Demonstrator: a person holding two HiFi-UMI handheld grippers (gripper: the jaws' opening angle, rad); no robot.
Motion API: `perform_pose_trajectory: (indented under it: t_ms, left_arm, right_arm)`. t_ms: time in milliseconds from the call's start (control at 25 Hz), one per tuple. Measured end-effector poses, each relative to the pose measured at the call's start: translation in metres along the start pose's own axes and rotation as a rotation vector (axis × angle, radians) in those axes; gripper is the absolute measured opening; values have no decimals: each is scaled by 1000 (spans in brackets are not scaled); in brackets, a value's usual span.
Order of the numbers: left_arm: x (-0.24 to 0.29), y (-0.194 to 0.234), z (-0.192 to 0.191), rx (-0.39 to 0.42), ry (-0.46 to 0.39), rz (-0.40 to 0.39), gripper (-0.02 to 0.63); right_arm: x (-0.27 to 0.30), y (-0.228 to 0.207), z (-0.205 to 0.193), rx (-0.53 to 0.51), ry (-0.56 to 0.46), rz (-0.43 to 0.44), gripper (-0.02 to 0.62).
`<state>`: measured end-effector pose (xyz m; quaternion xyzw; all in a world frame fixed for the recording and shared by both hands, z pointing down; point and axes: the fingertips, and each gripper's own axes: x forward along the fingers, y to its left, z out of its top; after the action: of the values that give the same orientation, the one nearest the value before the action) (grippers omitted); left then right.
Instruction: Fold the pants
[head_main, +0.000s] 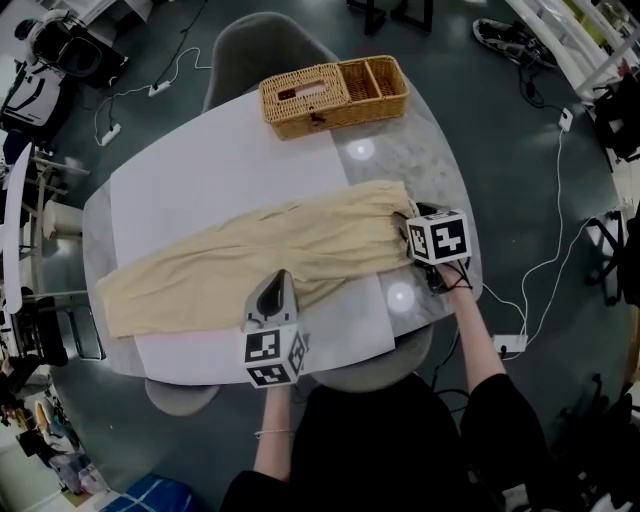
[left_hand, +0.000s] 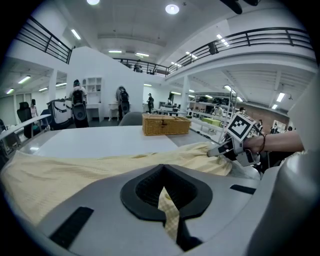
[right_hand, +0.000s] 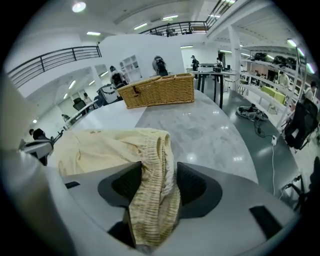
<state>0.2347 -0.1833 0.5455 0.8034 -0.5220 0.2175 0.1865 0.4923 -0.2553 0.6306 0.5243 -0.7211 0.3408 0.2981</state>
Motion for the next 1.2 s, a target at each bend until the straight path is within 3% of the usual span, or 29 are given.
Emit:
perform_pose_trajectory:
  t_ms: [200, 600, 800, 1200]
  left_arm:
    - [-1, -1, 3, -3, -6, 12, 8]
    - [-6, -1, 2, -9, -9, 35, 8]
    - [-11, -1, 1, -13, -13, 49, 8]
    - [-35, 3, 0, -29, -39, 100, 8]
  right_arm:
    - [1, 1, 0, -48, 16, -47, 215]
    - [1, 6, 0, -63, 22, -35, 129]
    - [-1, 8, 3, -28, 11, 2, 78]
    - [-19, 14, 14, 84, -35, 105, 67]
